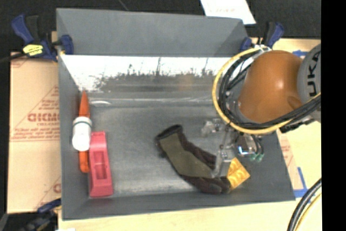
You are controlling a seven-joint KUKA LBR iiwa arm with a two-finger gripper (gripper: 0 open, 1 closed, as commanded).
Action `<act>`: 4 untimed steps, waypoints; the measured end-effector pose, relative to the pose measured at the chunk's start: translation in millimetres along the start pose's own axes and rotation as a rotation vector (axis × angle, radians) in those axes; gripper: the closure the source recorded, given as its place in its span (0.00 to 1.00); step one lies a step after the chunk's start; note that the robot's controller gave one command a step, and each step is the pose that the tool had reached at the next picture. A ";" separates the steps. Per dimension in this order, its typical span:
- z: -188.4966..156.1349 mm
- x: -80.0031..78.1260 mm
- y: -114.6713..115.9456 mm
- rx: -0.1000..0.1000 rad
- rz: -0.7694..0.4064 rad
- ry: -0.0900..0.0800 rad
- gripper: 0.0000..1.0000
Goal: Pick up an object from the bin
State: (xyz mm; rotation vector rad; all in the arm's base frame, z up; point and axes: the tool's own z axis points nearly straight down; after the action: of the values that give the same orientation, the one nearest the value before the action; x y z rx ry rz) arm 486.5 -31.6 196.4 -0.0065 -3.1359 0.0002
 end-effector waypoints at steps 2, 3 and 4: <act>126.8 -8.9 18.7 -0.001 0.224 -0.006 0.00; 125.7 -11.9 15.5 0.000 0.128 -0.013 0.00; 125.3 -10.3 17.7 -0.001 0.214 -0.011 0.00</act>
Offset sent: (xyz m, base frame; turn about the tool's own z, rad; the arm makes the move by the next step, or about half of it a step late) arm 0.0077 0.0188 -0.1264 0.2264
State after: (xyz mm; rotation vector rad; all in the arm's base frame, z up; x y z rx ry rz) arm 496.2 -14.0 71.0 -0.3419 -3.1283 -0.0007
